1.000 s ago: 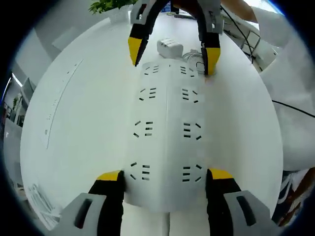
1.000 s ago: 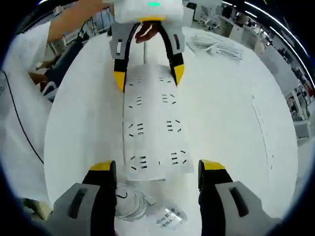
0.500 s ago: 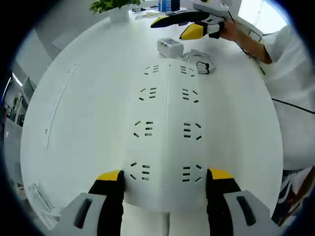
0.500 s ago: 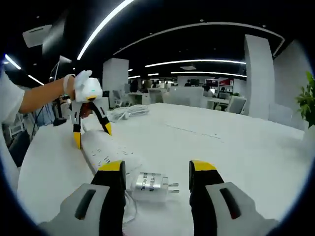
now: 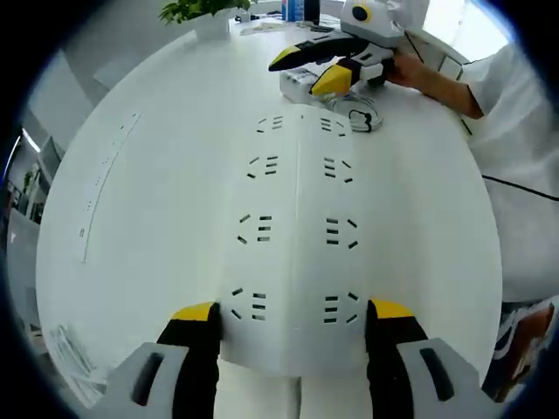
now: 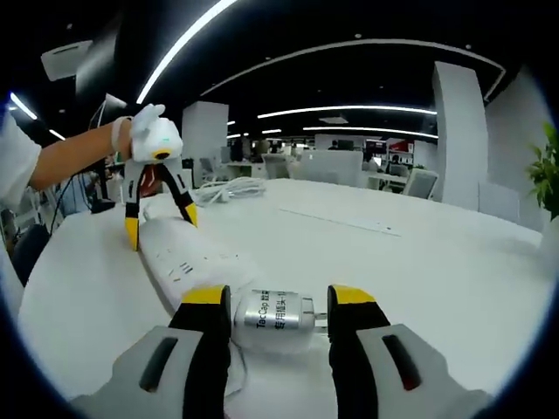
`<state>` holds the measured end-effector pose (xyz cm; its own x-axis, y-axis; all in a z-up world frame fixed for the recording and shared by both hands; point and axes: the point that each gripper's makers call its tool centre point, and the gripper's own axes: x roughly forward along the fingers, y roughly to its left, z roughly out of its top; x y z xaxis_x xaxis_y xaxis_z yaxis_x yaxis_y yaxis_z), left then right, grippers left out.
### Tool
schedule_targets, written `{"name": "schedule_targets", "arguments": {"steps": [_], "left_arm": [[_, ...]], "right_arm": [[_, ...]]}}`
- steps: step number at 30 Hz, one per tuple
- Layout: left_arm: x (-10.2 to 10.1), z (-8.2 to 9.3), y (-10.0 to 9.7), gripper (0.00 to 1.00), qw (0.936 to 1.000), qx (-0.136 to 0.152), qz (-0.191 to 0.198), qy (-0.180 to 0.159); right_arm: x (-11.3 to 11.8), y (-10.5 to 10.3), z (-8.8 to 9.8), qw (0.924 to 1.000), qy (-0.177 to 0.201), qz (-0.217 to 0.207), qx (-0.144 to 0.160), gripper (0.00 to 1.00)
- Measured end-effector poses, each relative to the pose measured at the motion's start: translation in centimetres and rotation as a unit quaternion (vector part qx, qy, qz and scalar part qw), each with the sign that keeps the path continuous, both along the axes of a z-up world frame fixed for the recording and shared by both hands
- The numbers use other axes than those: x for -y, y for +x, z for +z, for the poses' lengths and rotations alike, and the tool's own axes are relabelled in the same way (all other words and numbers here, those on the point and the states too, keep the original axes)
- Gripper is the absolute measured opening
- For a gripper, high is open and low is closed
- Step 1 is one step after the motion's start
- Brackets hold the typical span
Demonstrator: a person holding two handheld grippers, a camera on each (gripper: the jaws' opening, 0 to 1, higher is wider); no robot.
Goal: Straighten the power strip on the desk, plug the charger into it
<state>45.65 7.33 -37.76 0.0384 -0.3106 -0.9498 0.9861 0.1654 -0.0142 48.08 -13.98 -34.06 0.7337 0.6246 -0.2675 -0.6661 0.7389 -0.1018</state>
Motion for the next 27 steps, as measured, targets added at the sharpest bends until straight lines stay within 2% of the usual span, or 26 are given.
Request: {"name": "schedule_targets", "arguments": {"steps": [4,8,18,22,27], "left_arm": [[0.0,0.0,-0.1,0.68,1.0000,0.000,0.000,-0.001],[0.0,0.0,-0.1,0.68,1.0000,0.000,0.000,-0.002],[0.1,0.0,-0.2,0.68,1.0000,0.000,0.000,0.000],[0.1,0.0,-0.3,0.68,1.0000,0.000,0.000,0.000],[0.1,0.0,-0.3,0.68,1.0000,0.000,0.001,0.000]], "right_arm": [[-0.1,-0.2,0.1,1.0000,0.002,0.004,-0.002,0.37],[0.1,-0.1,0.0,0.9997,0.020,0.005,-0.013,0.36],[0.2,-0.2,0.0,0.9997,0.020,0.013,-0.009,0.36],[0.4,-0.4,0.0,0.9993,0.020,0.032,-0.010,0.36],[0.1,-1.2,0.0,0.9958,0.023,0.088,-0.014,0.36]]}}
